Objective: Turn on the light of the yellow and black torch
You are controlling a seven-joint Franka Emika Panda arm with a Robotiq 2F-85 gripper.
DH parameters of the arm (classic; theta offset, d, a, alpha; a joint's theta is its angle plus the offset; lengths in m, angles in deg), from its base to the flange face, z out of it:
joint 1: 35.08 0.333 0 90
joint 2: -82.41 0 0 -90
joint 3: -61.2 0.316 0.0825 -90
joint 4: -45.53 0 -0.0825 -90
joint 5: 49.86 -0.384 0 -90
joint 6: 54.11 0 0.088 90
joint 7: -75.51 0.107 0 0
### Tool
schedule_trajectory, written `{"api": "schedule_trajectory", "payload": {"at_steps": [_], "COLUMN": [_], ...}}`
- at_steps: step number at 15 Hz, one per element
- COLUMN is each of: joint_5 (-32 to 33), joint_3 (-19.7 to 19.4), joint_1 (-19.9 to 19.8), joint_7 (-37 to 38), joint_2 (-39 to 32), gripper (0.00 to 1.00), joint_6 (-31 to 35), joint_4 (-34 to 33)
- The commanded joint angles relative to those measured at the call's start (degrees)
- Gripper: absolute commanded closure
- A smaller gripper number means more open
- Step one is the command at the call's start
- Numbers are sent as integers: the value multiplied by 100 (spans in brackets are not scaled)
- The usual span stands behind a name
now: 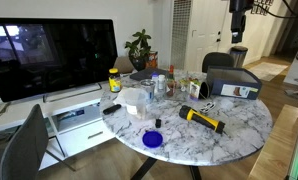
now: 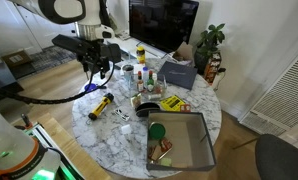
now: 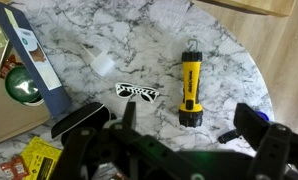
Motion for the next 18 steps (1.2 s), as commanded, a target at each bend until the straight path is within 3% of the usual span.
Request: {"api": "schedule_trajectory", "payload": {"at_steps": [1, 7, 15, 16, 18], "joint_5": [-316, -1106, -1977, -1755, -1809], "joint_3": [38, 270, 352, 378, 382], "joint_1": [183, 453, 494, 441, 439], "joint_7": [-149, -75, -710, -470, -557], "joint_2": [-323, -1230, -2104, -2070, -2158], "gripper": [0, 0, 0, 0, 0], "joint_6": [239, 1155, 2785, 2435, 2634], "joint_4": [-11, 111, 600, 398, 481]}}
